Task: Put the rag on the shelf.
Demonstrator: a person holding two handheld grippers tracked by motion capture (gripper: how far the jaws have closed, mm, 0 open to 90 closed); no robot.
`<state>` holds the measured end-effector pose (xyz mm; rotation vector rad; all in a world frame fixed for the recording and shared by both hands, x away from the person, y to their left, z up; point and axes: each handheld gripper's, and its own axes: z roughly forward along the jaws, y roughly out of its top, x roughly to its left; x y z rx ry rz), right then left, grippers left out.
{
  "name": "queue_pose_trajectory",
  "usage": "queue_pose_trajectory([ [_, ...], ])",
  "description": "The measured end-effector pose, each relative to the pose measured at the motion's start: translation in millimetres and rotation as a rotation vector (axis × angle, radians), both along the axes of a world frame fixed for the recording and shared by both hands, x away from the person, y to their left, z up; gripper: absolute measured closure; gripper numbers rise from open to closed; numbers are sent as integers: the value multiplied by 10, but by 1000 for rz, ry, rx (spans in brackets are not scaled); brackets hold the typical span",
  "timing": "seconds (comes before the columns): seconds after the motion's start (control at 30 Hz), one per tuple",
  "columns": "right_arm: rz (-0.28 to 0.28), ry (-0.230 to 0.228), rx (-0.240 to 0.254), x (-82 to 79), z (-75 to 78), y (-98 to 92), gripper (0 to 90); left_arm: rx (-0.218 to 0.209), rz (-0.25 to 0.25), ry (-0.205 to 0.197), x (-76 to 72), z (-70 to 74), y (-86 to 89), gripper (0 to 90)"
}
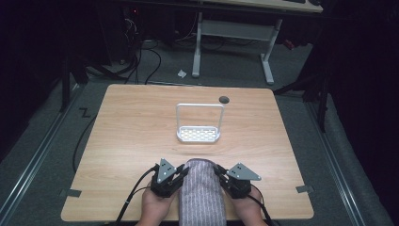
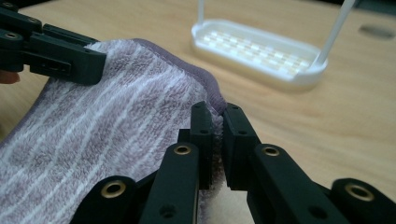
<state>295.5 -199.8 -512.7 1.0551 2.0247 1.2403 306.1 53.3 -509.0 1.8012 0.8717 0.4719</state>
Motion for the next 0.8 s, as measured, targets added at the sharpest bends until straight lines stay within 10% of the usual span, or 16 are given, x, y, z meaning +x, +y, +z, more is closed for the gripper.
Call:
queue_pose_trajectory([
  [0.17,-13,-97,34,-74,157,-15,844,-25,24,-98,-99,157,12,784],
  [0.8,-25,-246,84,-23,641,0,843,-133,47,-218,-93,654,58,795],
])
